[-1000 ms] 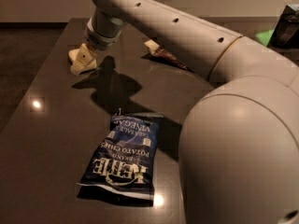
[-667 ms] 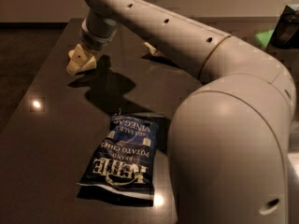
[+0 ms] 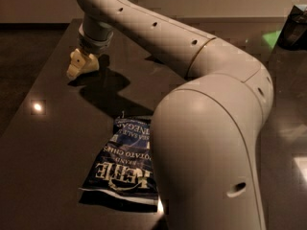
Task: Move sponge near brown chip bag
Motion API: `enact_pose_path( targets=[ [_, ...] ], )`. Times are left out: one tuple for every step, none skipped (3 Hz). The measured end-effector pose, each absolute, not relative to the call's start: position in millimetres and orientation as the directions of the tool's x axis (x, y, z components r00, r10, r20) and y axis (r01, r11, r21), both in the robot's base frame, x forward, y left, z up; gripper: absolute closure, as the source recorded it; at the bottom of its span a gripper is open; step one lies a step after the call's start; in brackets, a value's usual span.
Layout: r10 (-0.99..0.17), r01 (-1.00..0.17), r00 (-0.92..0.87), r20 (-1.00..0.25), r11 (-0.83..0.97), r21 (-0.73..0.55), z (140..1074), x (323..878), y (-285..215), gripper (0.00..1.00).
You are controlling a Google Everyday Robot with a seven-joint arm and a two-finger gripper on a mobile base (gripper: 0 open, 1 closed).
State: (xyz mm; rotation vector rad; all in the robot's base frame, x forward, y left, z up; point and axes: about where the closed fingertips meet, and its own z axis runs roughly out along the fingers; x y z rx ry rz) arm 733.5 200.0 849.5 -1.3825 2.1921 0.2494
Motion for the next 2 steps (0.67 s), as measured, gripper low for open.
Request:
enact_pose_path(
  targets=[
    [-0.782, -0.880, -0.337, -0.525, 0.459, -0.120, 852.0, 736.0, 197.1, 0.27],
    [-0.778, -0.879, -0.335, -0.531, 0.461, -0.121, 858.8, 736.4, 190.4, 0.51]
  ],
)
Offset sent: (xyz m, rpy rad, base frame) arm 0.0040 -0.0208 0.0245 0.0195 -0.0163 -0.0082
